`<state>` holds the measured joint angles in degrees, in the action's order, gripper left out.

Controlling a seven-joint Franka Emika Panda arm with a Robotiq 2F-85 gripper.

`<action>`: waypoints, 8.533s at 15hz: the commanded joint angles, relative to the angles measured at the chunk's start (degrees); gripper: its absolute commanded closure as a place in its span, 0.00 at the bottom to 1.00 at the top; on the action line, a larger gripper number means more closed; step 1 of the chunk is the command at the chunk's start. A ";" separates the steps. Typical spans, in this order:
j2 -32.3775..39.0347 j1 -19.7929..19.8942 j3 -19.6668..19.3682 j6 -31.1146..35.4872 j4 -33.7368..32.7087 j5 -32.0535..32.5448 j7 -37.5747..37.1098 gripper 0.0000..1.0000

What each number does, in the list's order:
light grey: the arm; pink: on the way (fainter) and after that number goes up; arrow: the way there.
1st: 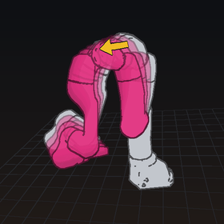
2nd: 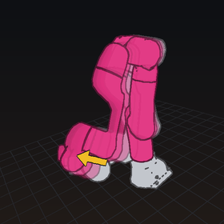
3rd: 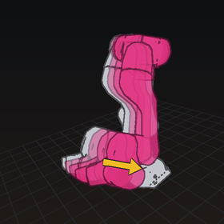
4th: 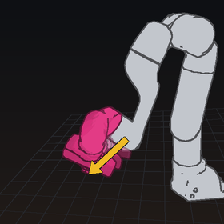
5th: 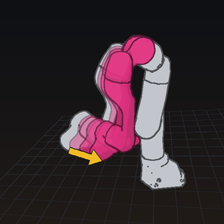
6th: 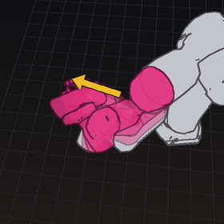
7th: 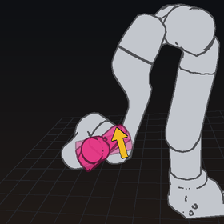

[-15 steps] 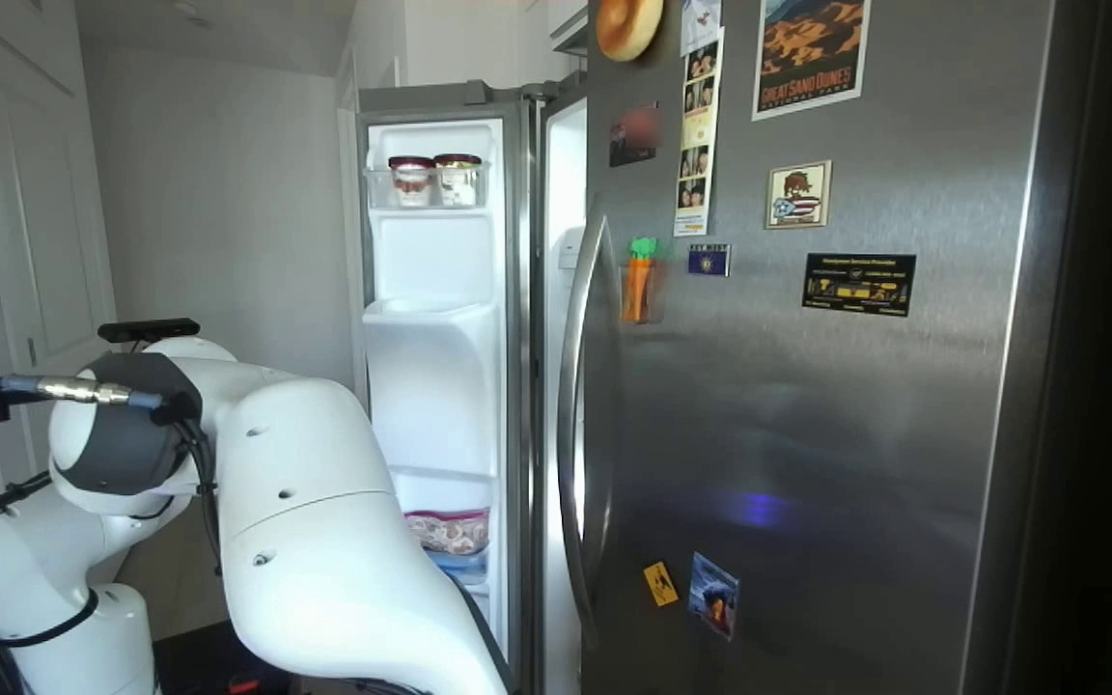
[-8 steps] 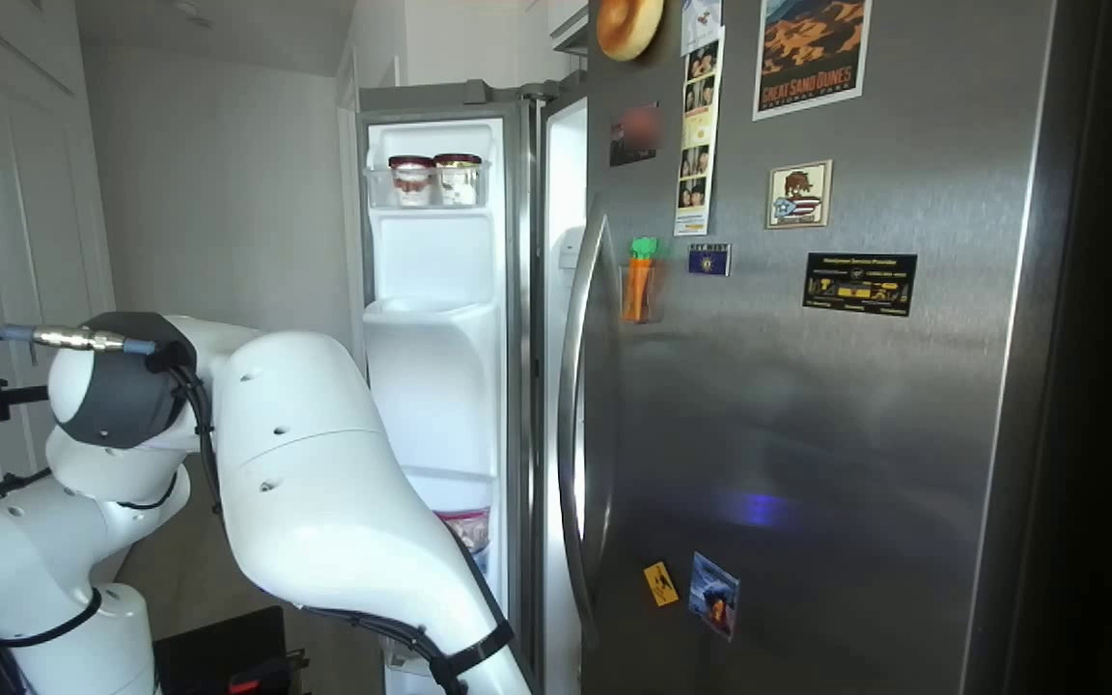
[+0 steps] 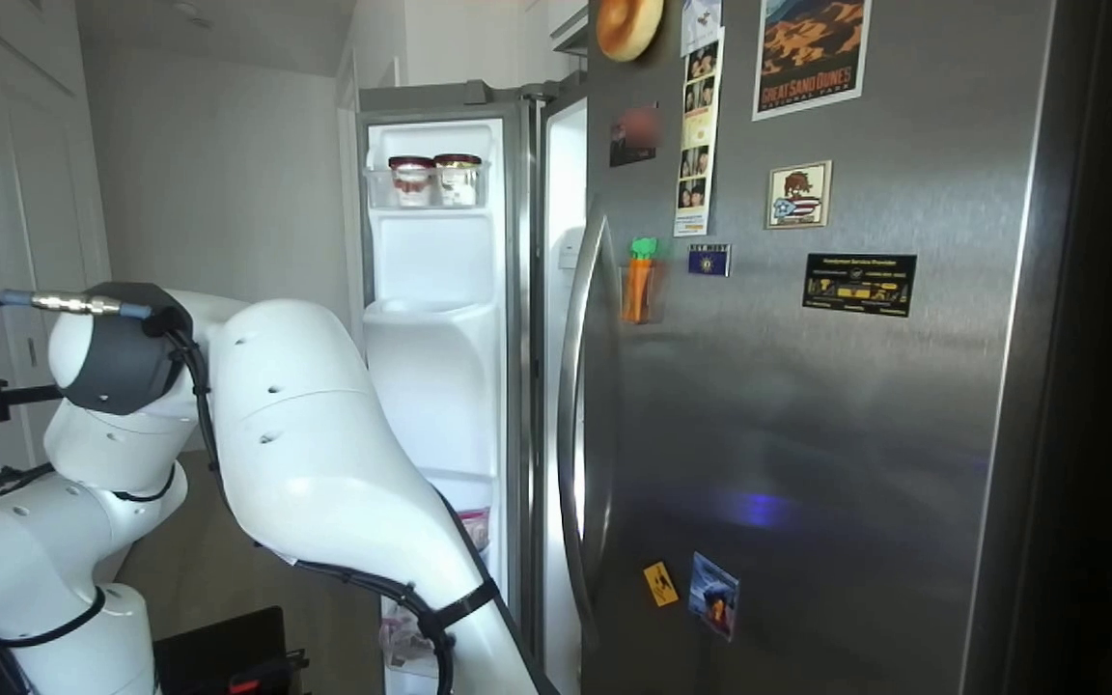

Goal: Take the can from the chair and put it on the second shelf in the fridge

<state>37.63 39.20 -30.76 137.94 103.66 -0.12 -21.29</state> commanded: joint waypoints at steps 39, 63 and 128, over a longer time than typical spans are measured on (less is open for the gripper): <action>-60.57 -25.97 9.88 -7.76 31.63 10.92 57.46 0.53; -72.25 -42.32 16.95 -15.30 29.66 3.04 72.88 0.53; -33.26 -55.82 33.80 -56.53 -45.22 -24.27 111.91 0.53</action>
<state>3.17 -16.95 3.09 82.26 60.11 -21.63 89.93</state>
